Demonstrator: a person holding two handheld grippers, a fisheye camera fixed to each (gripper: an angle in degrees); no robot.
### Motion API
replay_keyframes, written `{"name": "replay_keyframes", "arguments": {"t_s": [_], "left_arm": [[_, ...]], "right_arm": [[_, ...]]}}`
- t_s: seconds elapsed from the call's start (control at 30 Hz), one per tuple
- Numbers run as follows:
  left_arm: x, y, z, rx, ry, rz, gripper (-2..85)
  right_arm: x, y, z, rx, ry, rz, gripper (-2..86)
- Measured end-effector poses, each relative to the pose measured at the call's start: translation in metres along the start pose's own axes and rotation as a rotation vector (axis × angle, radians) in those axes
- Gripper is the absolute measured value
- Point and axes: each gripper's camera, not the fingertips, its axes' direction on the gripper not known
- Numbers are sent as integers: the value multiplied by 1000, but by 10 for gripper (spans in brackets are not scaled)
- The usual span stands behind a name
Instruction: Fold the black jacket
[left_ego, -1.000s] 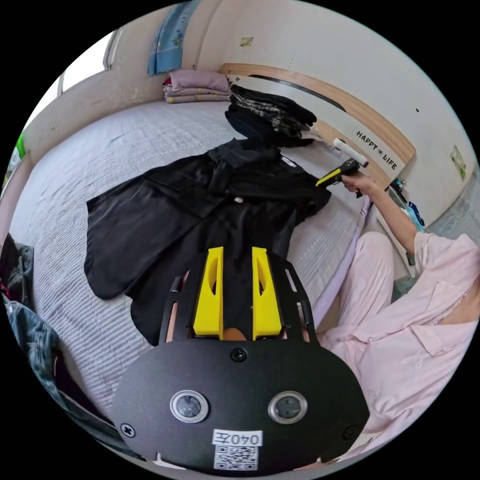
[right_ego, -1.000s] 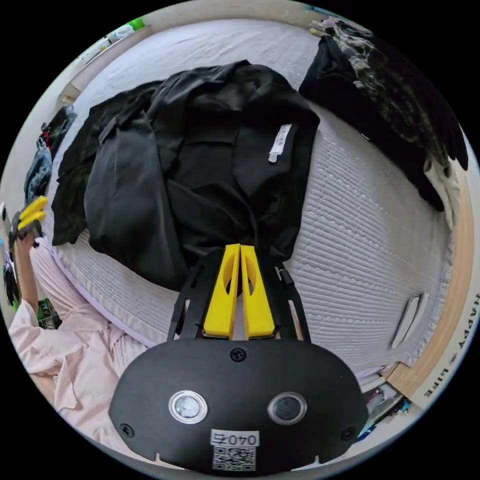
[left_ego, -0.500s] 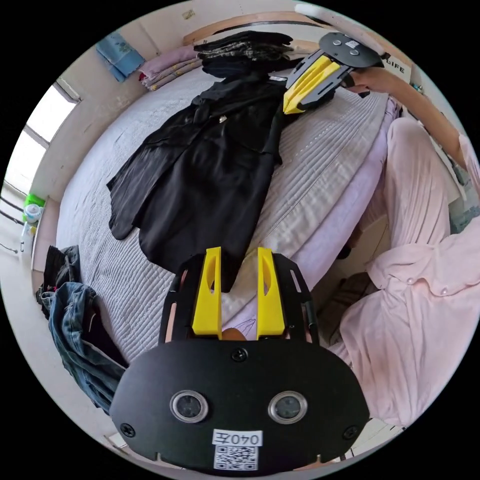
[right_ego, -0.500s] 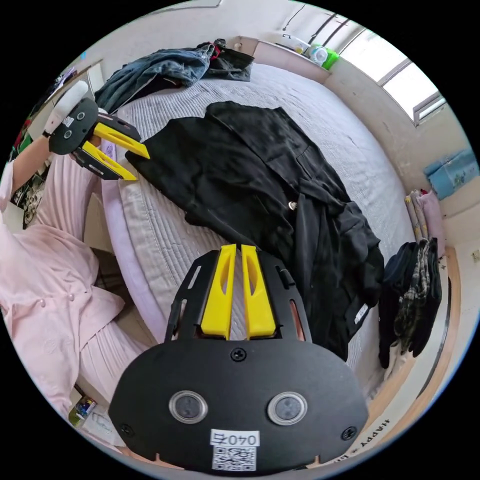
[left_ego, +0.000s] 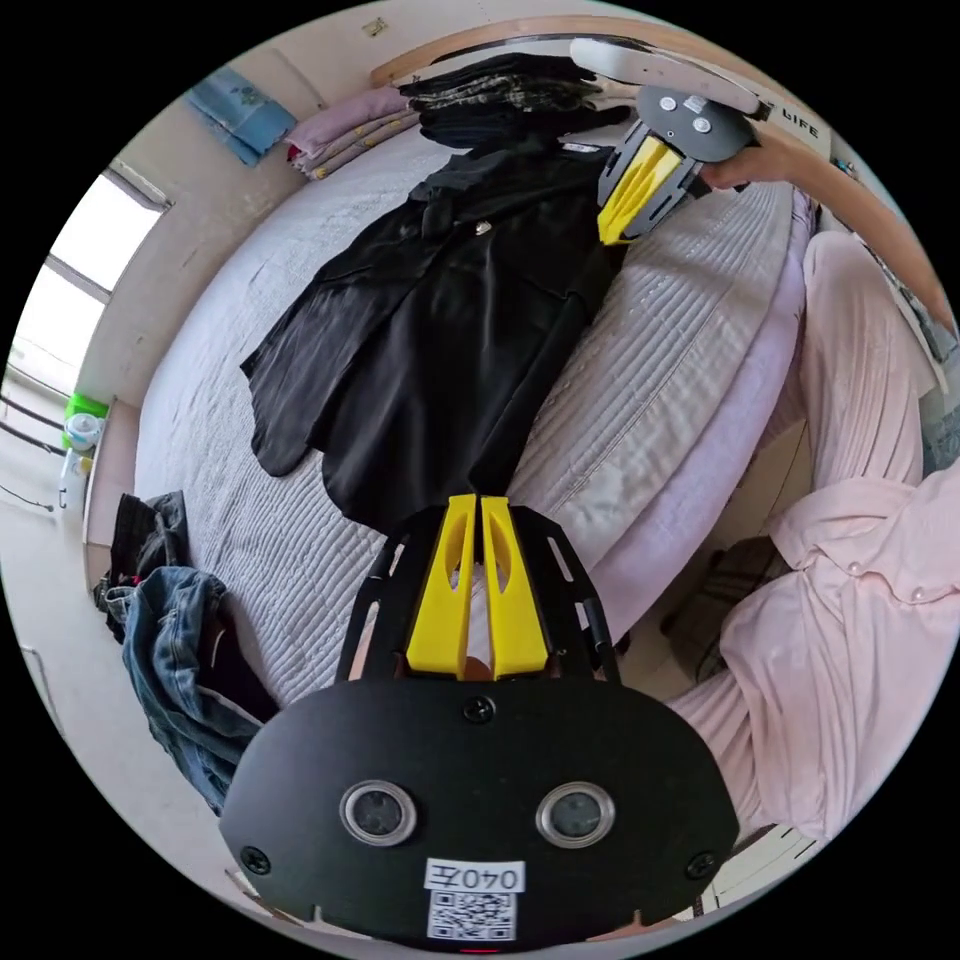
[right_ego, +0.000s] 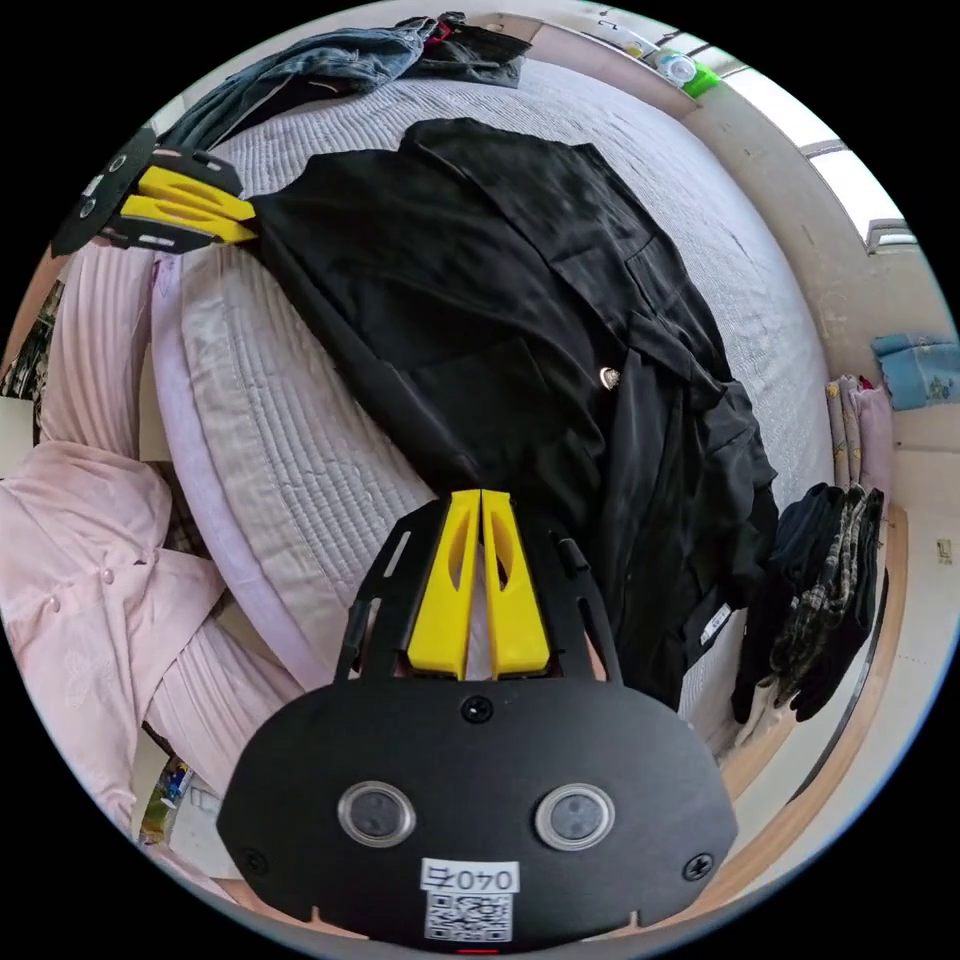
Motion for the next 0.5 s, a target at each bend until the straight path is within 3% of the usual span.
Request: {"name": "replay_keyframes", "arguments": {"t_s": [0.2,0.37,0.5], "left_arm": [[-1,33,-7,-22,-45,-12,-1],[18,30,14,-74,-94,-18,-1],[31,28,18,-81,-134,-10,-2]], "right_arm": [[-28,22,-5,78,-156,-23,-4],[4,79,-20,190,-188,247,85],[64,177,-32,244,-101,590,81]]}}
